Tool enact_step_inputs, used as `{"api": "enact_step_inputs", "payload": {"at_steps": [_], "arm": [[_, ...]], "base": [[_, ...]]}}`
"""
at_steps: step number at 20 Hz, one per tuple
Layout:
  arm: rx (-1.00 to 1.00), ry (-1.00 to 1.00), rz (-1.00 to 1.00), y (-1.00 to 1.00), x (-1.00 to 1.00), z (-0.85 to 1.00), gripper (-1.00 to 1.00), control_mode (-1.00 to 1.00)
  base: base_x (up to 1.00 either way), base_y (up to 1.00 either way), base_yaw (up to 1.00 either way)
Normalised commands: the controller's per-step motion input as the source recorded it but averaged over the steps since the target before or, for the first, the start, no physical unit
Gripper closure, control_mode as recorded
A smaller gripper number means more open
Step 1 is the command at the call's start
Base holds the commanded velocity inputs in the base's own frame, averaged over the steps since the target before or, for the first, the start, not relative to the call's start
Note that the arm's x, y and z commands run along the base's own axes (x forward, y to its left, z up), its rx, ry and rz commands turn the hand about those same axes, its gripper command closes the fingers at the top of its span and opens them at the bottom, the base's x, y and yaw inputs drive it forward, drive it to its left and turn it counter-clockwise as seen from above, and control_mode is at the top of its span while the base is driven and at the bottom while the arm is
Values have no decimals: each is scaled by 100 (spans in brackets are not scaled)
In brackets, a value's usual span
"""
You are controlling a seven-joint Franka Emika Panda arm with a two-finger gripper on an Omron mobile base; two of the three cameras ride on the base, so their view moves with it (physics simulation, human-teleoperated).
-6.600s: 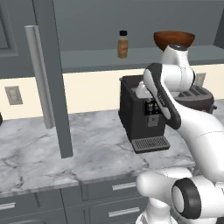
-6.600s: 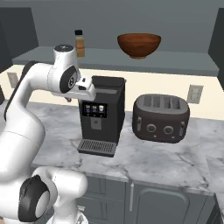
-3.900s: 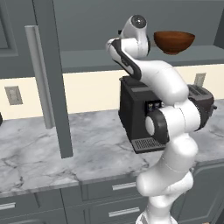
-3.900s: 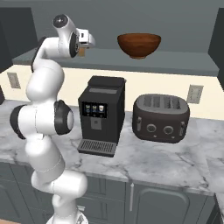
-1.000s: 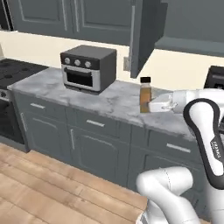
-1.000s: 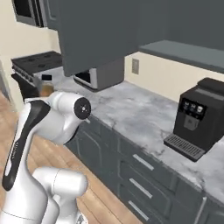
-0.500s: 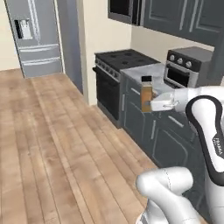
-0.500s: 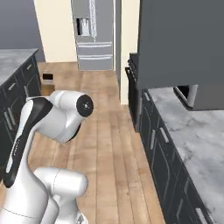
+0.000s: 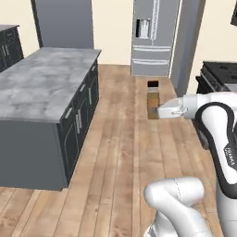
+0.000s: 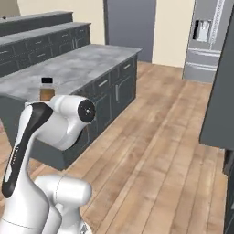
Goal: Take the cinnamon bottle from the cabinet and place it on the dining table, next to the plate with the cupcake. Then take the chocolate from the dining counter and place it on the cupcake plate.
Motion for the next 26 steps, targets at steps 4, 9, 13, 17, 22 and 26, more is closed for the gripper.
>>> {"api": "enact_step_inputs", "payload": {"at_steps": [4, 9, 13, 17, 22, 26], "arm": [[0, 0, 0, 0, 0, 0, 100, 100], [0, 0, 0, 0, 0, 0, 100, 100], [0, 0, 0, 0, 0, 0, 100, 100], [0, 0, 0, 0, 0, 0, 100, 100], [0, 0, 0, 0, 0, 0, 100, 100], [0, 0, 0, 0, 0, 0, 100, 100]], "base": [[85, 5, 71], [100, 5, 58], [100, 20, 47], [100, 60, 40], [84, 84, 48], [98, 76, 46]]}}
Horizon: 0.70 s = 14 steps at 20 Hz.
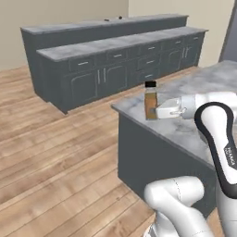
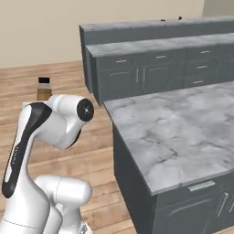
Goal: Take the cinnamon bottle from the cabinet and place it on the dining table, next to the plate with the cupcake. Then take the chocolate from the dining counter and place it on the cupcake plate.
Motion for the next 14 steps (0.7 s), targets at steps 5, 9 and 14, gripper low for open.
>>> {"api": "enact_step_inputs", "payload": {"at_steps": [5, 9, 14], "arm": [[0, 0, 0, 0, 0, 0, 100, 100], [0, 0, 0, 0, 0, 0, 100, 100], [0, 0, 0, 0, 0, 0, 100, 100]], "base": [[100, 58, 42], [100, 52, 41], [100, 54, 39]]}}
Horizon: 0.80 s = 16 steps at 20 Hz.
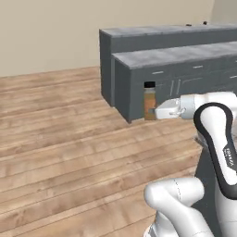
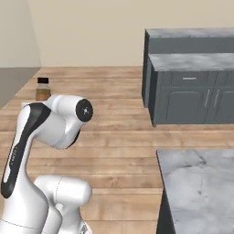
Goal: Take the cinnamon bottle from the cabinet and place it on the dining table, next to the plate with the cupcake. Then take the chocolate from the dining counter and place it on the cupcake plate.
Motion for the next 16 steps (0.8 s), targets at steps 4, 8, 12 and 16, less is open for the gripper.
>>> {"api": "enact_step_inputs", "payload": {"at_steps": [4, 8, 12, 16], "arm": [[0, 0, 0, 0, 0, 0, 100, 100], [0, 0, 0, 0, 0, 0, 100, 100], [0, 0, 0, 0, 0, 0, 100, 100], [0, 0, 0, 0, 0, 0, 100, 100]], "base": [[100, 44, 38], [100, 31, 37], [100, 7, 32], [100, 11, 19]]}}
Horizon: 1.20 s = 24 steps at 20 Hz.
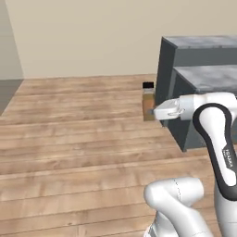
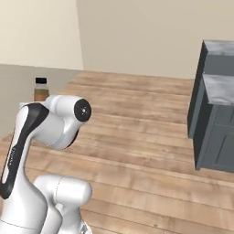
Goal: Take the cinnamon bottle from the cabinet and place it on the dining table, next to the plate with the cupcake. Then take the chocolate from the dining counter and place it on the cupcake plate.
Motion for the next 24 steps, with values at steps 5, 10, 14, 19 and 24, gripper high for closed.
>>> {"api": "enact_step_inputs", "payload": {"at_steps": [5, 10, 14, 19, 24], "arm": [[0, 0, 0, 0, 0, 0, 100, 100], [0, 0, 0, 0, 0, 0, 100, 100], [0, 0, 0, 0, 0, 0, 100, 100], [0, 0, 0, 0, 0, 0, 100, 100], [0, 0, 0, 0, 0, 0, 100, 100]], "base": [[100, 0, -8], [100, -5, -25], [100, 0, -27], [100, 4, -23], [100, 8, -18]]}}
